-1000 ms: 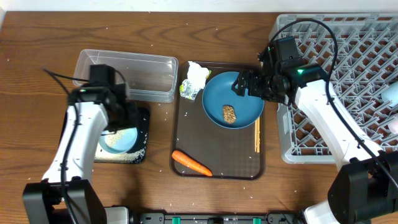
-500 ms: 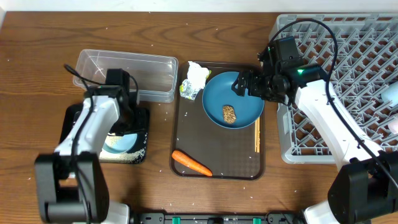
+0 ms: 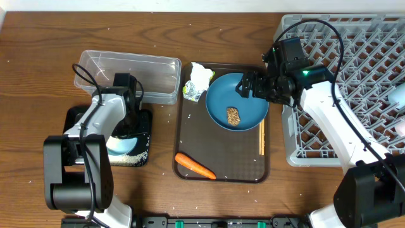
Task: Sort waste into correct bins and load items into the dishwasher rack
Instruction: 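Shake the tilted bowl with the left gripper to empty remaining rice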
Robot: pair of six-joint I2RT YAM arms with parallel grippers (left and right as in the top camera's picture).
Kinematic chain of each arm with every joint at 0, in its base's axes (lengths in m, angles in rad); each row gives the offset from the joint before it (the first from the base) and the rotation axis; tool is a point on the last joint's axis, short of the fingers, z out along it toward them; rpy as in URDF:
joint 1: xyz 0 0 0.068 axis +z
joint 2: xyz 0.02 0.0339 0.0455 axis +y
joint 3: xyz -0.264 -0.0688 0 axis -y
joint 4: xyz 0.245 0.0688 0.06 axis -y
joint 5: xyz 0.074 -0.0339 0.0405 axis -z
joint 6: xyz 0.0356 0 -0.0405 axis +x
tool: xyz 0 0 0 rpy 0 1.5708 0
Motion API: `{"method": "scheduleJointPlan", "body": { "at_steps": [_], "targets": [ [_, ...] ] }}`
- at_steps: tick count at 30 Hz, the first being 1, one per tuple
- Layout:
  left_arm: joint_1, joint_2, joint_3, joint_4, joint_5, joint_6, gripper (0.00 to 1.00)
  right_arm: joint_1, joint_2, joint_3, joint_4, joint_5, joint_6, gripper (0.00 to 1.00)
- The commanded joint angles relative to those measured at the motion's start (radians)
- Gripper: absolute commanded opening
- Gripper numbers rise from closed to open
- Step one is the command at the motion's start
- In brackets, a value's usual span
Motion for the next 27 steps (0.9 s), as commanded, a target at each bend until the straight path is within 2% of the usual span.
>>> {"method": "scheduleJointPlan", "body": {
  "at_steps": [1,3,16,19,27],
  "targets": [
    [-0.002,0.008,-0.004,0.005,-0.030,-0.008,0.13,0.011,0.000,0.001,-0.001,-0.004,0.000,0.99],
    [-0.002,0.014,-0.004,0.011,-0.033,-0.008,0.10,0.011,0.000,0.001,-0.001,-0.004,0.000,0.99],
    [-0.002,0.033,-0.017,0.056,-0.033,-0.007,0.12,0.011,0.000,0.001,-0.001,-0.003,0.000,0.99],
    [-0.002,0.033,-0.020,0.054,-0.033,-0.008,0.06,0.011,0.000,0.001,-0.003,-0.004,0.000,0.99],
    [-0.002,-0.058,0.031,-0.043,-0.001,-0.042,0.06,0.011,0.000,0.001,-0.005,-0.003,-0.001,0.99]
  ]
}}
